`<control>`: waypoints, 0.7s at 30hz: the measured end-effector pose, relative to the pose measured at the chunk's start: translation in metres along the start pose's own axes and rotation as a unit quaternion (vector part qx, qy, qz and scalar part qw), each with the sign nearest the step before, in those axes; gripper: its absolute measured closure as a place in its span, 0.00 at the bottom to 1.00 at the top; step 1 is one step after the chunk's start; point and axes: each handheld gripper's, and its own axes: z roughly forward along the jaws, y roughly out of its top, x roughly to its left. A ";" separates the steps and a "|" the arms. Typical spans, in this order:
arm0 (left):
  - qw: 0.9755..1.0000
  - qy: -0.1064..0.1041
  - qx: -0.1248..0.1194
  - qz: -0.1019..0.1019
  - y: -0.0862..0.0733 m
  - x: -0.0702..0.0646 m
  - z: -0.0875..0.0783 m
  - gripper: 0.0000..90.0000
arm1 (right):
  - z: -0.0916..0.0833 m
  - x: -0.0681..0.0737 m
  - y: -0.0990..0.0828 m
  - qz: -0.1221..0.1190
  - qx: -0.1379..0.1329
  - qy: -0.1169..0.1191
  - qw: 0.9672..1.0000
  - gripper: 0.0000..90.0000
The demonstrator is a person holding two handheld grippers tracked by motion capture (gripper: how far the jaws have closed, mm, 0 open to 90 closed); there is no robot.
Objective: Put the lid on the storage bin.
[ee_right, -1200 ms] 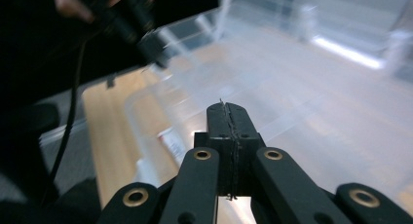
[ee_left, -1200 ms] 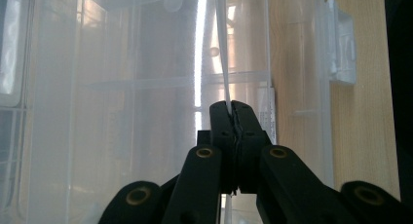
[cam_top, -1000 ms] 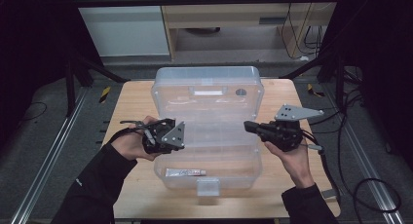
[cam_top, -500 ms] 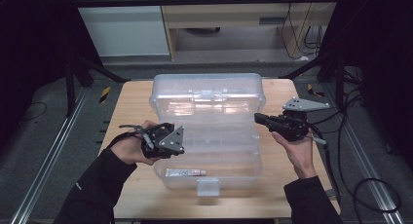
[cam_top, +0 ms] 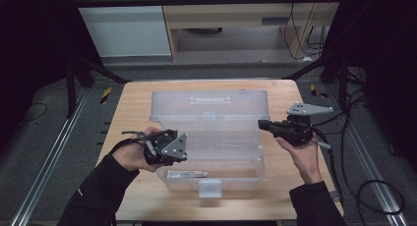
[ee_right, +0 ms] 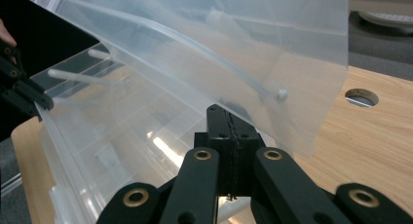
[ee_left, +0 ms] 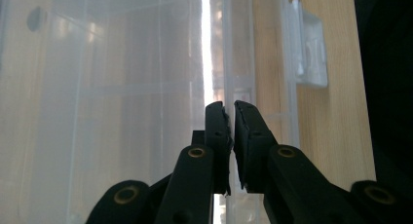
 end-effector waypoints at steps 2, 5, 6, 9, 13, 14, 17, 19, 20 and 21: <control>1.000 -0.003 -0.026 -0.015 -0.001 0.001 -0.003 0.92 | -0.001 0.000 0.000 -0.001 0.002 0.003 1.000 1.00; 0.998 -0.001 -0.057 -0.035 -0.003 0.002 -0.007 0.91 | -0.002 0.001 0.000 -0.002 0.005 0.003 1.000 1.00; 0.997 0.004 -0.068 -0.045 -0.004 0.002 -0.006 0.90 | -0.002 0.001 0.000 -0.002 0.005 0.003 1.000 1.00; 0.992 0.002 -0.098 -0.076 -0.007 0.003 -0.006 0.90 | -0.001 0.000 -0.001 0.000 0.003 0.004 1.000 1.00; 0.985 0.002 -0.134 -0.112 -0.014 0.002 -0.004 0.91 | -0.002 0.000 -0.002 0.001 0.002 0.003 1.000 1.00; 0.981 -0.001 -0.147 -0.125 -0.017 0.002 -0.004 0.92 | -0.002 0.000 -0.003 0.002 0.001 0.005 1.000 1.00; 0.974 -0.001 -0.174 -0.148 -0.023 0.002 -0.006 0.95 | -0.003 0.000 -0.003 0.002 0.003 0.006 1.000 1.00; 0.971 0.000 -0.182 -0.153 -0.025 0.002 -0.008 0.96 | -0.003 0.000 -0.004 0.001 0.003 0.006 1.000 1.00; 0.970 0.004 -0.185 -0.159 -0.026 0.002 -0.010 0.97 | -0.003 0.000 -0.004 0.001 0.003 0.005 1.000 1.00; 0.968 0.005 -0.190 -0.165 -0.027 0.003 -0.011 0.97 | -0.003 0.000 -0.004 0.001 0.003 0.007 1.000 1.00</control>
